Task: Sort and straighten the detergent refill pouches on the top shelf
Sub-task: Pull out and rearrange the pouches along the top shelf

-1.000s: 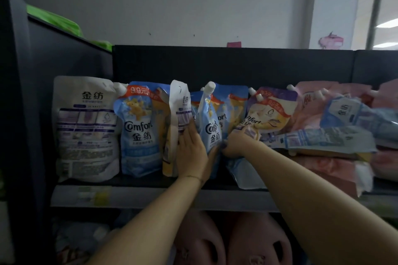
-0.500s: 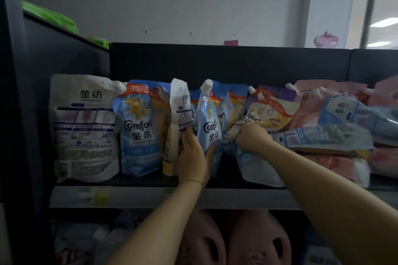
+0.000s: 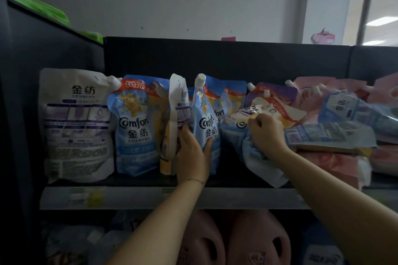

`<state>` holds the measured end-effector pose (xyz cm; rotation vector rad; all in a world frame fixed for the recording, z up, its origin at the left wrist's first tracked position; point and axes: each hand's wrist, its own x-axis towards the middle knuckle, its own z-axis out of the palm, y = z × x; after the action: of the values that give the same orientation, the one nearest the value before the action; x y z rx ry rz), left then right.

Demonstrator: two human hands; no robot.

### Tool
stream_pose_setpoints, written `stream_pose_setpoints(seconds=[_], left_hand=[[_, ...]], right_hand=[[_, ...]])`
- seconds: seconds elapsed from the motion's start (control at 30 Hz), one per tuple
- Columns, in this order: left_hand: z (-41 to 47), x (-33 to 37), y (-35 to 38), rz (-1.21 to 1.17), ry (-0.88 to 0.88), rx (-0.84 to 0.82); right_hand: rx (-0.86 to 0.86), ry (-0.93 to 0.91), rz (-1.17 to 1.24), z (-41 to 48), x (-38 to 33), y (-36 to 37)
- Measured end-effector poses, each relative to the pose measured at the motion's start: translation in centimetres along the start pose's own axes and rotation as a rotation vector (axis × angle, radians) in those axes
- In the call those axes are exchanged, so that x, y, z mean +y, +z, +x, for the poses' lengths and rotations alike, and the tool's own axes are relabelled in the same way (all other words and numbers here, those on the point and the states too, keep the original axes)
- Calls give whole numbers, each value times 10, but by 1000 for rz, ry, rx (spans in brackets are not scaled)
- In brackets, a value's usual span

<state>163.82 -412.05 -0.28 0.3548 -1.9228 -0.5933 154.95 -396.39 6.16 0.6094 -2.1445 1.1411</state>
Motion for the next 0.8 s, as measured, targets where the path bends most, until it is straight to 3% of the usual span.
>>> stream_pose_setpoints(seconds=[0.1,0.17,0.33,0.43,0.63,0.8], left_hand=[[0,1,0,-11,13,14],[0,1,0,8,24,10],[-1,0,3,18,57,12],[-1,-2,5,49,54,19],[0,-8,10,38,29,-5],[-2,-6,8,3,72,18]], right_hand=[[31,-29,26,1,4,3],[-44,-28,-17,9,5,1],[-532,-133,-509,33,-22,-1],[-719,-143,-659,35,-46,7],[-697,-174,-1025,29,-64,32],[-822,-191,-924,32,-52,44]])
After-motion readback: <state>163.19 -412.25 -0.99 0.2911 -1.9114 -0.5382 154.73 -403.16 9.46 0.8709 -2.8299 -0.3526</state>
